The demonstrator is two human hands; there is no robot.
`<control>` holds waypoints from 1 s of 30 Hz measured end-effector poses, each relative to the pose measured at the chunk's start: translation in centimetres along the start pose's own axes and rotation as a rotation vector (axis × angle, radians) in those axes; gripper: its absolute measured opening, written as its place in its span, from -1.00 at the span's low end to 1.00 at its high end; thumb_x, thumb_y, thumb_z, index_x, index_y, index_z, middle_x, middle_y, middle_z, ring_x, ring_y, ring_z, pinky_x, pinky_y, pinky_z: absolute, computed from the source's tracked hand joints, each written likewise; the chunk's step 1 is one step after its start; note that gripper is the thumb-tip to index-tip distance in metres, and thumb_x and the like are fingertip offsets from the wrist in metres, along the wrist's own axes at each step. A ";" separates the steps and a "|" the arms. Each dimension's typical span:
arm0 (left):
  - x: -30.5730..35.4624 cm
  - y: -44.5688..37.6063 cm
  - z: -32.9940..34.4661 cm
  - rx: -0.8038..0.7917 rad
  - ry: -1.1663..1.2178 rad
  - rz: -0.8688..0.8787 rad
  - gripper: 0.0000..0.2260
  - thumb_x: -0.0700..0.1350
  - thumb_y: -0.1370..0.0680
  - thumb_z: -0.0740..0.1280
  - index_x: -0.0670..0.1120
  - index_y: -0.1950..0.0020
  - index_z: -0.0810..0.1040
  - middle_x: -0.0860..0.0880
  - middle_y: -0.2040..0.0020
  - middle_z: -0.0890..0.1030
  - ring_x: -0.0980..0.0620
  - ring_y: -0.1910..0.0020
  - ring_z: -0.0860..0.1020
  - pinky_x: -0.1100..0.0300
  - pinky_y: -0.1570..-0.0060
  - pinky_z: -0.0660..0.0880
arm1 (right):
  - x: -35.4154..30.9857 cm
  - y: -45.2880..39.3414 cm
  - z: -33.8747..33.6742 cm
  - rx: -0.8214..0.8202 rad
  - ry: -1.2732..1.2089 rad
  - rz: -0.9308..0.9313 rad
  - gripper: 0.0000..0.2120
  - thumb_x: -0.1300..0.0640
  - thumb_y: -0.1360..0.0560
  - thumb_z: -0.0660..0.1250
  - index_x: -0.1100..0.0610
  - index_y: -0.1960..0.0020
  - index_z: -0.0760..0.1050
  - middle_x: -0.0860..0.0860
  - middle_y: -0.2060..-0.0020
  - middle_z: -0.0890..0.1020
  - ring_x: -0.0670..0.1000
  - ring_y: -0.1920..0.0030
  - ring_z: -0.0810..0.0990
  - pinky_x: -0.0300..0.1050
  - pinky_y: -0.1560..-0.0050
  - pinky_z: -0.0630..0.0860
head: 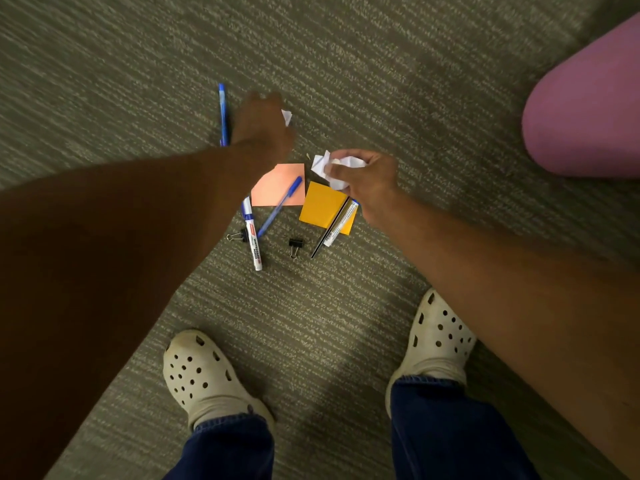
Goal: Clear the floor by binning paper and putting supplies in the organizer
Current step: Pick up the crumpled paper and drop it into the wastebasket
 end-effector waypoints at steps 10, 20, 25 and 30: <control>-3.3 0.1 -1.8 0.063 0.097 -0.037 -0.78 -0.20 -0.58 0.39 -0.24 -0.18 0.67 -0.26 -0.21 0.68 -0.24 -0.24 0.62 -0.01 -0.26 0.49 | 1.5 0.4 -1.2 0.010 -0.074 0.031 -0.73 0.42 -0.45 0.52 0.35 -0.13 0.64 0.22 0.05 0.66 0.11 0.16 0.62 -0.10 0.21 0.56; -4.0 0.6 -2.2 0.026 0.349 -0.228 -0.76 -0.17 -0.63 0.31 -0.20 -0.28 0.53 -0.30 -0.28 0.60 -0.31 -0.23 0.61 -0.10 -0.23 0.54 | 1.2 0.9 -1.0 -0.029 -0.119 0.042 -0.76 0.41 -0.44 0.53 0.31 -0.10 0.64 0.18 0.04 0.67 0.13 0.07 0.63 -0.04 0.13 0.60; -4.5 -0.1 -0.9 -0.032 0.275 -0.372 -0.46 0.08 -0.64 0.31 -0.25 -0.49 0.40 -0.29 -0.45 0.49 -0.28 -0.44 0.47 -0.07 -0.40 0.40 | 2.2 1.3 -1.3 -0.016 -0.112 0.058 -0.67 0.42 -0.44 0.52 0.40 -0.19 0.62 0.24 0.00 0.66 0.17 0.03 0.62 0.08 0.00 0.59; -4.7 -0.2 0.2 -0.036 0.135 -0.203 -0.40 0.12 -0.56 0.45 -0.26 -0.43 0.44 -0.28 -0.37 0.56 -0.26 -0.38 0.52 -0.08 -0.32 0.45 | 2.8 1.6 -1.1 -0.046 -0.147 0.076 -0.69 0.43 -0.45 0.51 0.38 -0.19 0.62 0.20 -0.02 0.66 0.16 0.02 0.61 0.06 0.01 0.59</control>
Point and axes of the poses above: each hand's wrist, its own y-axis away from the middle knuckle, its own z-axis out of the palm, x = y × z, the point moved 3 cm from there along -y, towards the middle knuckle
